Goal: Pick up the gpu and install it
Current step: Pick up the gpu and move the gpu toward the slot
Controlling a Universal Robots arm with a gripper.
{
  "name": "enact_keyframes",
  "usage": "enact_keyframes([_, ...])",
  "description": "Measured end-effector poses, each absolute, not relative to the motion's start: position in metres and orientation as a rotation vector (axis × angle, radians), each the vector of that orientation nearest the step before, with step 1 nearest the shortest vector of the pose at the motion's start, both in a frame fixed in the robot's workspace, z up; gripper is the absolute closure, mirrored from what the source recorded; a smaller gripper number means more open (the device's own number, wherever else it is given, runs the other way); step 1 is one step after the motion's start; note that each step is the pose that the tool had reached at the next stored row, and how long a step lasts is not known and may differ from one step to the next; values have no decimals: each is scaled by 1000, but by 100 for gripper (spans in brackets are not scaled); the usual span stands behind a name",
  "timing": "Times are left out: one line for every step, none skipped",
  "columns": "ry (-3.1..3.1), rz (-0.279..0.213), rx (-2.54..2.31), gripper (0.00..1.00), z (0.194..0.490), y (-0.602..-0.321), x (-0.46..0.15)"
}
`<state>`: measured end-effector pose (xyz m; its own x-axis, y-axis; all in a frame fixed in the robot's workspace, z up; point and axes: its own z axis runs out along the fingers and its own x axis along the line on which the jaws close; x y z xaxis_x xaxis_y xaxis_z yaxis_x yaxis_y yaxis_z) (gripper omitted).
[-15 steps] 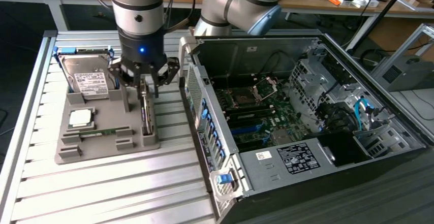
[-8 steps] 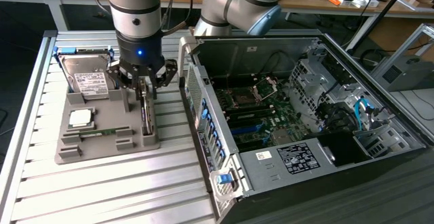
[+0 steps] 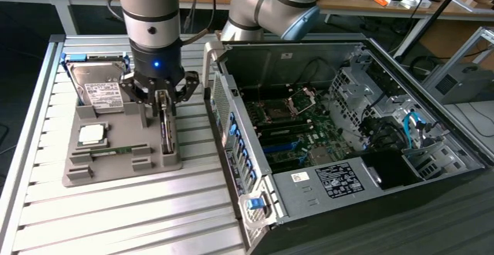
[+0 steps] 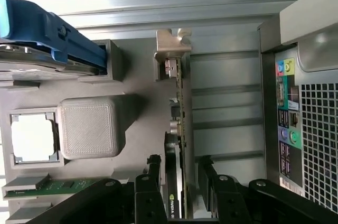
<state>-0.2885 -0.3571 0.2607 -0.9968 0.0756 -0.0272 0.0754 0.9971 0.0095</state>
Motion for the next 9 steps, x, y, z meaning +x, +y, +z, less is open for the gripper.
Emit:
enact_keyframes([3112,12,118,58,259,-357,-289])
enact_keyframes([3112,11,118,58,258,-357,-289])
enact_keyframes([3112,11,118,58,257,-357,-289])
enact_keyframes([3112,10,117,58,255,-356,-289])
enact_keyframes([3112,10,118,58,253,-356,-289])
enact_keyframes([3112,10,118,58,252,-356,-289])
enact_keyframes([3112,9,118,58,251,-356,-289])
enact_keyframes([3112,9,118,58,249,-356,-289])
enact_keyframes([3112,9,118,58,248,-356,-289])
